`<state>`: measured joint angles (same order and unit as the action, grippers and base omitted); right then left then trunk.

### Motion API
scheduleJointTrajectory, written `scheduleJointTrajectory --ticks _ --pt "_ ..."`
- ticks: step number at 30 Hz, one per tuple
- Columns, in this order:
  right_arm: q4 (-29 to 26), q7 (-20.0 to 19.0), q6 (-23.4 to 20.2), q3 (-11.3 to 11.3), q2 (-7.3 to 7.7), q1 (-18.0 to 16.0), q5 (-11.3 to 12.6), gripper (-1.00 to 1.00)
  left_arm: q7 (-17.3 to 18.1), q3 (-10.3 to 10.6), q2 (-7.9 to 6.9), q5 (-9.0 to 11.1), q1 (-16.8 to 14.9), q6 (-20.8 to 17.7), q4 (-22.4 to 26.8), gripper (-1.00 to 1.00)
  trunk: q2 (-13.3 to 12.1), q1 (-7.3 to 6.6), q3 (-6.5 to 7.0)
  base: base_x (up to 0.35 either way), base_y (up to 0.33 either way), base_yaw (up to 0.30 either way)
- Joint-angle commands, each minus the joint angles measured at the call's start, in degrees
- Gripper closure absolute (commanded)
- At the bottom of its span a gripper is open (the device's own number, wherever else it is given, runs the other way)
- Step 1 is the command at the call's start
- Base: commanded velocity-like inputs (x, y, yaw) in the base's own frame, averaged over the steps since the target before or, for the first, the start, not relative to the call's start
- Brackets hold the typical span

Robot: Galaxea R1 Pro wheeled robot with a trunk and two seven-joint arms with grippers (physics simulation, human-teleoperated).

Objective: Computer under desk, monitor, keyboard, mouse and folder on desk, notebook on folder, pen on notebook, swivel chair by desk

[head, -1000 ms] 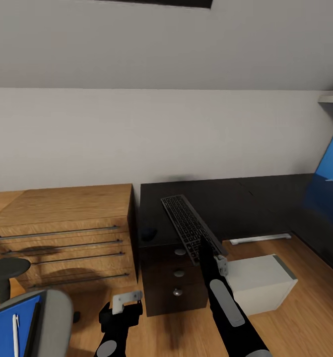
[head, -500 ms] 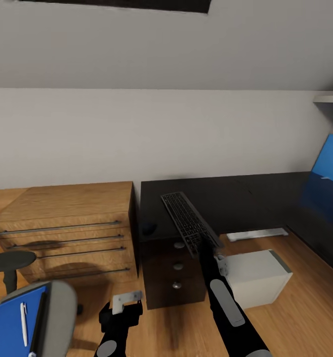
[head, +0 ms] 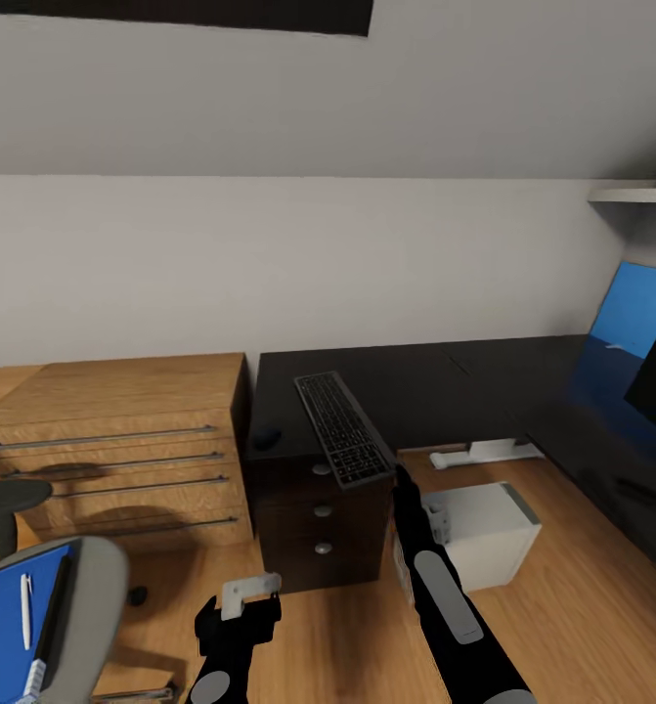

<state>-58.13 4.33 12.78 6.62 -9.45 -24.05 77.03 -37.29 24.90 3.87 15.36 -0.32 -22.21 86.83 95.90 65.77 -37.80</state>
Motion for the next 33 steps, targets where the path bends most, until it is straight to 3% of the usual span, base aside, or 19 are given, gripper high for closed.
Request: scheduleJointTrajectory --ticks 1,14,23,33 --pt "-0.1 0.2 0.4 0.2 0.04 0.0 0.5 -1.00 -0.4 0.1 0.00 0.4 0.0 -0.2 0.1 -1.00 0.0 0.00 -0.05 -0.011 -0.321 0.000" --pt "-0.1 0.2 0.4 -0.2 0.12 0.0 0.4 -1.00 -0.4 0.1 0.00 0.4 0.0 -0.2 0.1 -1.00 0.0 0.00 -0.05 -0.001 -0.318 0.000" --pt "-0.1 0.2 0.4 -3.0 0.70 0.0 0.5 -1.00 -0.5 0.1 0.00 0.4 0.0 -0.1 0.1 -1.00 0.0 0.00 -0.05 0.000 -0.276 0.000" --pt "0.0 0.1 -0.1 -3.3 1.41 0.0 0.5 -1.00 -0.5 0.2 -0.01 0.4 0.0 -0.1 0.5 -1.00 0.0 0.00 -0.05 0.000 -0.052 0.000"
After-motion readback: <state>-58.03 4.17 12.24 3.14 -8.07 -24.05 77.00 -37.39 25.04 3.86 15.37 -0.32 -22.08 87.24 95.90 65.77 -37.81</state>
